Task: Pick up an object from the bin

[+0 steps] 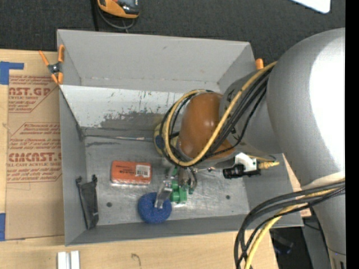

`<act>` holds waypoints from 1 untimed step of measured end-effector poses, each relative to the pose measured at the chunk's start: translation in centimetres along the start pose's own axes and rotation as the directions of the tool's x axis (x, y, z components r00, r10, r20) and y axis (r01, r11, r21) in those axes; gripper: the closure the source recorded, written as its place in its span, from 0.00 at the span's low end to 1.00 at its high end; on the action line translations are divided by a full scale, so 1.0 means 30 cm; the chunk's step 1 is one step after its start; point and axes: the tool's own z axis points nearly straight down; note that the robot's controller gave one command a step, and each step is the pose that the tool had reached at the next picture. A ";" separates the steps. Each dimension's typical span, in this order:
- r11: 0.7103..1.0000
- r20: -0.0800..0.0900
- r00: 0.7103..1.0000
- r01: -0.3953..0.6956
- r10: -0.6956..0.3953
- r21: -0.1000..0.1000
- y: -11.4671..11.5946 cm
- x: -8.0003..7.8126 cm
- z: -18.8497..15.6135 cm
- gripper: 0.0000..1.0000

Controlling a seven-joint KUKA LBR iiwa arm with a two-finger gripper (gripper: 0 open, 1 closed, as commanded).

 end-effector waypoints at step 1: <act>1.000 0.000 1.000 0.000 0.000 0.000 0.000 0.000 0.000 0.00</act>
Offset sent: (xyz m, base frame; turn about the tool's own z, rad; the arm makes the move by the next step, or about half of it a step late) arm -0.0277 -0.0003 -0.0038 -0.3862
